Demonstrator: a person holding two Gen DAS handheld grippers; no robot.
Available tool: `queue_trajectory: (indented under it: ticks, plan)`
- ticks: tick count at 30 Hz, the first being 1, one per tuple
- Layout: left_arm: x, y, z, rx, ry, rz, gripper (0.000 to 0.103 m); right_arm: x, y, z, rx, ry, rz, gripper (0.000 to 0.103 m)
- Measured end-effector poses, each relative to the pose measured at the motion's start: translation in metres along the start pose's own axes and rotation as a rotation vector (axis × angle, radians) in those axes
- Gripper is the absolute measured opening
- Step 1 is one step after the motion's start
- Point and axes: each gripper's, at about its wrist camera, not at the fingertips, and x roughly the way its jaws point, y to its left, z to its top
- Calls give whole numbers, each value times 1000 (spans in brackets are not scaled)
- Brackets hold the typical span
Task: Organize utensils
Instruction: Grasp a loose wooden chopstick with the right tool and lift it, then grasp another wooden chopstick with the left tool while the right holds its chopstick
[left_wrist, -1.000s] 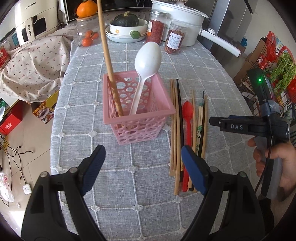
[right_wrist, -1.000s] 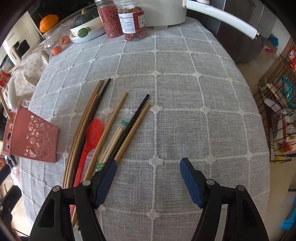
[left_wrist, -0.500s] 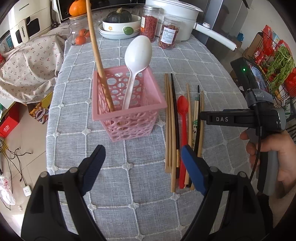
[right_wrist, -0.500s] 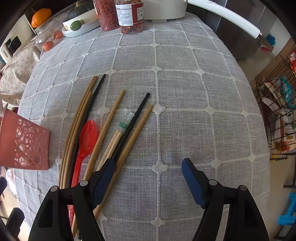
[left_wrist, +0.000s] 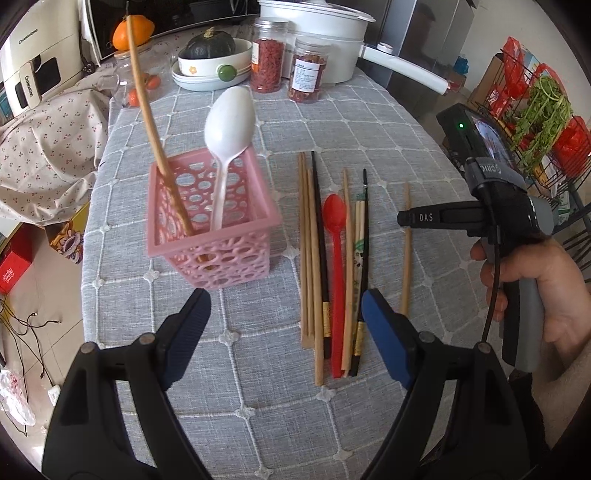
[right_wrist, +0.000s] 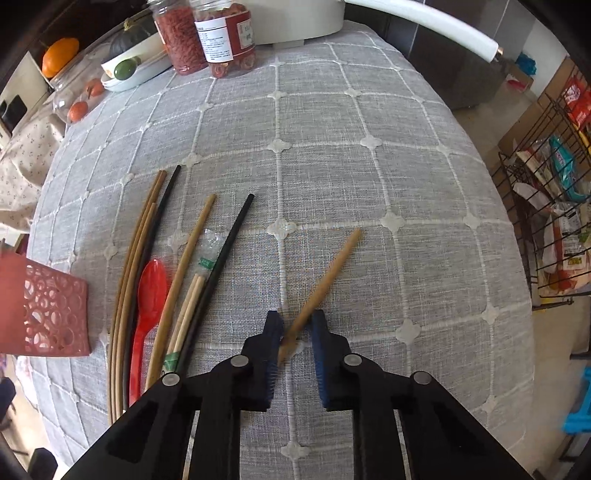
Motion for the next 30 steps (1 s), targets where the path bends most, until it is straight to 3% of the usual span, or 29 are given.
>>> queue_trajectory:
  ticks: [2,5,8,10,13,16,23,30]
  plan:
    - [1,-10,2,21,1,-21,84,1,-13,2,23,15,33,7]
    - [6,-26,7,52,7,-59,76,-3,-35,-1,54,26,67,6]
    - [18,-38,18,75,20,-88,58,-10,-52,-3,78,24,106,6]
    - [32,-41,27,61,48,-103,35,-17,-64,-4,87,12,123,6]
    - [51,-45,40,20,88,-147,19,-31,-73,-12,99,-8,165,6]
    - [71,-50,53,0,108,-152,12,-41,-83,-18,103,-18,196,6]
    - [102,-55,60,-34,156,-115,10,-54,-103,-25,111,-24,245,6]
    - [112,-56,61,-44,181,-65,7,-57,-96,-22,104,-30,280,6]
